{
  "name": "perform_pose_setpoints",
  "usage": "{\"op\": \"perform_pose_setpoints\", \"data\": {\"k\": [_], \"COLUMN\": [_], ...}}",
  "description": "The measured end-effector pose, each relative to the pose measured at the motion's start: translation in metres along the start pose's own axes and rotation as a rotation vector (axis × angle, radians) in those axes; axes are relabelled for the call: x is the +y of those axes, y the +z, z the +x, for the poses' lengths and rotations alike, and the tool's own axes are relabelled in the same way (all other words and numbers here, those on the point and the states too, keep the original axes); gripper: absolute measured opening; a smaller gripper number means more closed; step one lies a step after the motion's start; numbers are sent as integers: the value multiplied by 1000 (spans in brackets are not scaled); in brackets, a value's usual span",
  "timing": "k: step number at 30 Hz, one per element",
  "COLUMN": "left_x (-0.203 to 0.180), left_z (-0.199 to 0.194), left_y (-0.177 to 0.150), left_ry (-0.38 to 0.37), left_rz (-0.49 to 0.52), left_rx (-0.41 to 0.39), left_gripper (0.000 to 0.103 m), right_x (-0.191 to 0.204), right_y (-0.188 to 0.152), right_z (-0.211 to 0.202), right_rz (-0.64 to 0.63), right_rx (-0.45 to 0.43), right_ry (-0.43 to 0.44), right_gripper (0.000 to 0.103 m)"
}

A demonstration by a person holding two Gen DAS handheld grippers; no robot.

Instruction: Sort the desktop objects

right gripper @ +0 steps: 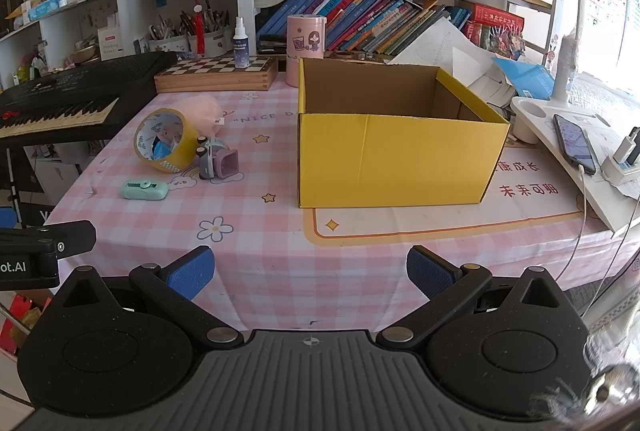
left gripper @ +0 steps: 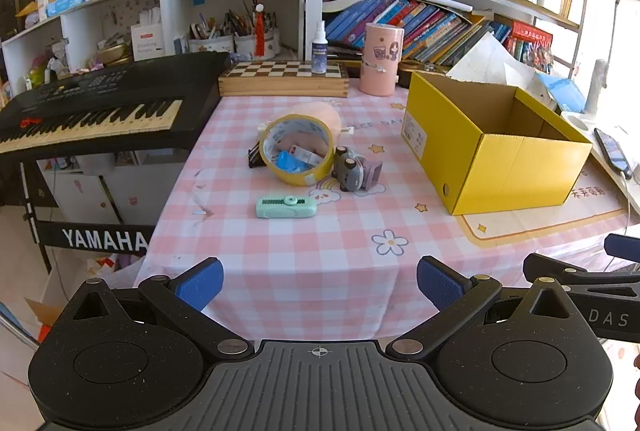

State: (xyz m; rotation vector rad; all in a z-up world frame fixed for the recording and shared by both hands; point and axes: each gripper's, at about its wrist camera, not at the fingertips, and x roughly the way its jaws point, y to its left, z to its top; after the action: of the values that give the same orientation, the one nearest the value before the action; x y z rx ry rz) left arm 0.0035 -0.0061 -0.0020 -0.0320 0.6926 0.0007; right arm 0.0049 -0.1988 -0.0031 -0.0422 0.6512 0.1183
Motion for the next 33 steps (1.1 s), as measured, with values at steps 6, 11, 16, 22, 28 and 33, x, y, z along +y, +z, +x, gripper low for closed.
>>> {"op": "perform_pose_setpoints", "data": {"k": [6,11,16,22,28,33], "left_x": [2,5,6,7,6,5], "left_z": [7,9,10,11,14,16], "left_y": [-2,-4,-4,-3,-1,0], "left_ry": [15,24,27,15,2,-9], "left_rz": [6,5,11,5,8,11], "left_rx": [29,44,53,50,49,49], "left_gripper": [103,103,103,103,103,103], "right_x": [-2,-1,1,3,3,3], "right_y": [1,0,1,1,2,3], "right_z": [5,9,11,11,11,11], "right_rz": [4,-5,-10,-17,-22,-24], "right_rx": [19,26,29,21,13,8], "right_ry": [-12,-7,-2,3,7,6], "right_gripper": [103,103,103,103,103,103]}}
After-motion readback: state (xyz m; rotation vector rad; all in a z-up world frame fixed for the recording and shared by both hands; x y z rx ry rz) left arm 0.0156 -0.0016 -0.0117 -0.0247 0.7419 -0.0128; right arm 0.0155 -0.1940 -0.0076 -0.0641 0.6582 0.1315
